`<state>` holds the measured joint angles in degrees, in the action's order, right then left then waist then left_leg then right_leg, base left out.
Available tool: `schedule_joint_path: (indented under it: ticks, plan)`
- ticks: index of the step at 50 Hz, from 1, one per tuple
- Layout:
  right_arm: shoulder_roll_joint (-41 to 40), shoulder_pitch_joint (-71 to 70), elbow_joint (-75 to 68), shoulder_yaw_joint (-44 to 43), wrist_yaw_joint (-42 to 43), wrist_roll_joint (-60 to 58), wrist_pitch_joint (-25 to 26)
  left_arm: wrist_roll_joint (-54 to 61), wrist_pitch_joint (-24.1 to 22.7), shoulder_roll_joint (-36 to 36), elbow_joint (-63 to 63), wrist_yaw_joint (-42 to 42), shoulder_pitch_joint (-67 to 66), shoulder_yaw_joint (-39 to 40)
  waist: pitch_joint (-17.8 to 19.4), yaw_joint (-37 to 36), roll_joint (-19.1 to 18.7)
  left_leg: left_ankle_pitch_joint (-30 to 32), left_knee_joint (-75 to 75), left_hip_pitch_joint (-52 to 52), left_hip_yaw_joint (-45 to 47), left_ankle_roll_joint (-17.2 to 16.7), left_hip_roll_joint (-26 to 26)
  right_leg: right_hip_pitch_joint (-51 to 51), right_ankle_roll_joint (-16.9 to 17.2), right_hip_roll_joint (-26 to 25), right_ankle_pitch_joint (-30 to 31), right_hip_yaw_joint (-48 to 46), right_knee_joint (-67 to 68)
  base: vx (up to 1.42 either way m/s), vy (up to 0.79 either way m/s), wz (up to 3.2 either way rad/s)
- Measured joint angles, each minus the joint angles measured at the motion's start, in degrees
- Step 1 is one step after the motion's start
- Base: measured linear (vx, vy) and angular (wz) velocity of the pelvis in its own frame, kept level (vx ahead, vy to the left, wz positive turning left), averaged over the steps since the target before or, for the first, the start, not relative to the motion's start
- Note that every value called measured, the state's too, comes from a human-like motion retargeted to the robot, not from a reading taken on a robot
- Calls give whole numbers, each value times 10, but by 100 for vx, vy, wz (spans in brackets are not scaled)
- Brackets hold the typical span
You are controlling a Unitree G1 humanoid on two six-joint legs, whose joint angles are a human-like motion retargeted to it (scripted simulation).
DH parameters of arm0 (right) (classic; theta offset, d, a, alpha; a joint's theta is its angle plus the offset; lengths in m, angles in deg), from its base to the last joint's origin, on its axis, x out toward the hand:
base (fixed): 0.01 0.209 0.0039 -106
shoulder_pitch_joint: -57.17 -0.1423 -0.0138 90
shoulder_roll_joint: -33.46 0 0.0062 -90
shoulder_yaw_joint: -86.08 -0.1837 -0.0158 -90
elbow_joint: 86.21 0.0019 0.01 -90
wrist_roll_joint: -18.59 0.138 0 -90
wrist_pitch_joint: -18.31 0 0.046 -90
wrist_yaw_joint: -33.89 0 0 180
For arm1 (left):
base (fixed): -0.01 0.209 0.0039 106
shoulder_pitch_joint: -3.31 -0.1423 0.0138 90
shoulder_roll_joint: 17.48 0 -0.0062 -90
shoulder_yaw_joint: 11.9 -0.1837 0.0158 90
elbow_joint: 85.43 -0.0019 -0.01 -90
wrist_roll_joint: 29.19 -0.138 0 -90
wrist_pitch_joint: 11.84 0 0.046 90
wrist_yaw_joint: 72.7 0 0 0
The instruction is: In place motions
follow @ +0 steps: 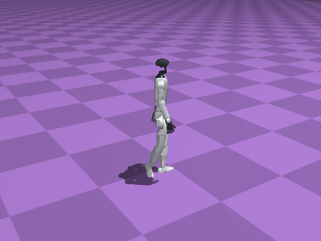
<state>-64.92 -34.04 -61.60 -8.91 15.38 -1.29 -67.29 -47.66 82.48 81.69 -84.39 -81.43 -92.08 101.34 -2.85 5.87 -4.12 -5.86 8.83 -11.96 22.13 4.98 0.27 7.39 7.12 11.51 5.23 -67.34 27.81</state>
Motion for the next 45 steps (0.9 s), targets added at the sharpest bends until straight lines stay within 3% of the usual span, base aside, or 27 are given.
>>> schedule_joint_path:
  ticks: [2,5,10,14,16,18,20,23,27,31,36,38,42,45]
  plan:
    - [1,-1,6,18,-10,-27,-3,2,3,2,-2,-11,1,1,-4,22,-7,3,5,-9,-24,0,2,-52,18,10,-36,118,75,30,-32,135]
    - [-1,-6,3,40,-2,-74,-1,-4,6,-2,5,-34,7,-6,-6,43,-6,18,-6,-13,-46,-2,-2,-143,67,-45,-106,324,125,12,-31,114]
    - [-3,-1,-7,45,-5,-144,-5,-8,-2,-14,33,-25,25,-32,-5,61,-7,41,-21,-22,-86,-8,3,-204,33,-95,-169,441,105,6,-30,118]
    - [2,6,-27,46,-2,-157,-7,1,-9,-10,58,-20,36,-40,2,80,-3,56,-28,-27,-136,-10,-8,-236,21,-158,-216,566,23,0,-23,113]
    - [3,6,-48,42,11,-151,1,7,-10,-7,64,-26,43,-40,8,93,5,62,-34,-20,-161,-11,-22,-234,-2,-169,-236,600,-42,2,-14,126]
    - [4,8,-70,37,25,-141,8,11,-10,-3,65,-31,46,-41,12,101,16,67,-43,-7,-179,-10,-40,-221,-27,-169,-249,610,-112,6,-6,108]
    - [5,13,-100,29,38,-122,16,11,-10,0,62,-34,47,-43,15,96,31,72,-57,18,-188,-9,-58,-198,-87,-171,-201,599,-176,13,1,33]
    - [4,14,-147,8,43,-96,23,-4,-7,-2,55,-38,50,-43,6,47,53,77,-73,35,-169,-12,-71,-170,-53,-122,-179,530,-201,5,3,-19]
    - [5,16,-186,-13,39,-81,38,10,-18,13,38,-3,43,-38,8,43,47,80,-67,39,-206,-13,-73,-138,-58,-124,-164,490,-245,-2,5,82]
    - [2,17,-200,-3,57,-89,39,26,-18,12,6,0,37,-12,-14,66,43,75,-38,5,-238,-14,-83,-145,-59,-123,-171,476,-257,-5,2,79]
    - [-7,17,-187,4,67,-90,38,47,-5,10,-20,34,51,-6,9,48,57,75,-26,12,-248,-15,-93,-133,-65,-114,-176,457,-255,-17,4,49]
    - [-10,17,-177,9,62,-103,36,54,-7,11,-18,33,48,0,8,50,61,60,-23,16,-219,-10,-88,-135,-65,-108,-177,455,-255,-7,0,49]
    - [-16,19,-145,17,75,-135,25,71,-9,19,-8,29,37,19,-3,61,60,34,-15,42,-48,-7,-41,-145,-68,-100,-173,445,-257,-2,2,26]
    - [-17,21,-131,25,87,-135,16,82,-11,23,-11,29,29,22,-9,69,46,21,-42,58,-28,-12,-35,-146,-67,-112,-172,440,-257,5,0,-1]
